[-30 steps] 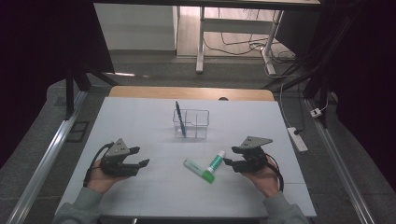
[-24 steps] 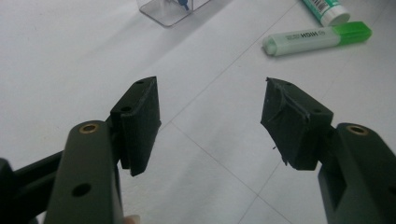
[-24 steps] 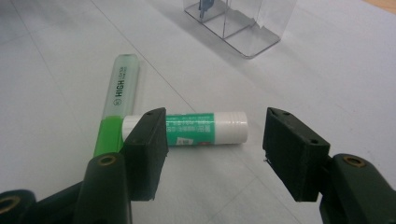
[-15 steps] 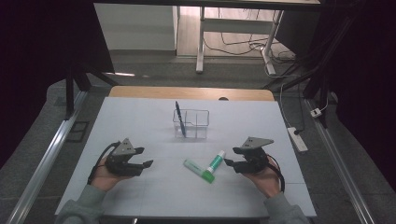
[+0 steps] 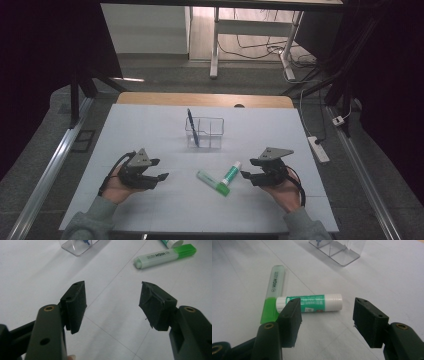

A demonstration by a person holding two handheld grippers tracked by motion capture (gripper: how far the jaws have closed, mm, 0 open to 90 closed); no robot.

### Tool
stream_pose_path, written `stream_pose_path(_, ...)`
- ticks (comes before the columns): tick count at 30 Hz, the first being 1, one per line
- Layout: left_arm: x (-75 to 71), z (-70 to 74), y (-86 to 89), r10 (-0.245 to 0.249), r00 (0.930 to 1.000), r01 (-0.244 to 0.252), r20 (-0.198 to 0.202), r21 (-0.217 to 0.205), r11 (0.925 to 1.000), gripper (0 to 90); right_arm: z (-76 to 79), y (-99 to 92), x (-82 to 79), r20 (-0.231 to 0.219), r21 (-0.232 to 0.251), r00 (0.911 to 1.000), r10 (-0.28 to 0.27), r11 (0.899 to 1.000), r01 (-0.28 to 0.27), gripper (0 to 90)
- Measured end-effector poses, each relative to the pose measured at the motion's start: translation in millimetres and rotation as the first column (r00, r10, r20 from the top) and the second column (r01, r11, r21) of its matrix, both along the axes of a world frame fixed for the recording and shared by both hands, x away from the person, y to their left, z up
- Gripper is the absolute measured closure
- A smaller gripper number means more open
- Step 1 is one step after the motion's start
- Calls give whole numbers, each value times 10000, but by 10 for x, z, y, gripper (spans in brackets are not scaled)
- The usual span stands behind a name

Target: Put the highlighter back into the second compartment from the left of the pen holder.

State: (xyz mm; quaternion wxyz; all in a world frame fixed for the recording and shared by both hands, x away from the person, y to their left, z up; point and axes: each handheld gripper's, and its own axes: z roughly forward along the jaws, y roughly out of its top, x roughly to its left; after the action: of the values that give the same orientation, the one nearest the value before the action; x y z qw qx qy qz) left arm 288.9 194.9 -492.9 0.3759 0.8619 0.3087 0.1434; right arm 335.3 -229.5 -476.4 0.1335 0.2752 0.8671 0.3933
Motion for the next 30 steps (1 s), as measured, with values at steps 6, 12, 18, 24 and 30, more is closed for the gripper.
stream_pose_path(6,-21,-4,30,90,9999,-90,-65,-61,9999,378,74,158,-40,-142,-93,9986,513,9986,-514,393)
stream_pose_path(12,-24,-10,21,27,9999,-27,-108,0,10000,375,53,389,-41,-723,-562,9920,1035,9926,-1077,384)
stream_pose_path(18,-27,-5,44,79,9999,-80,-119,-93,9999,375,-2,593,-4,-1220,-977,9842,1282,9853,-1404,384)
stream_pose_path(24,-27,-9,57,90,9998,-92,-149,-115,9999,375,-22,787,13,-1483,-1378,9776,1496,9757,-1702,386)
stream_pose_path(30,-28,-8,61,89,9998,-91,-151,-141,9999,375,-71,936,29,-1768,-1814,9713,1591,9647,-1911,404)
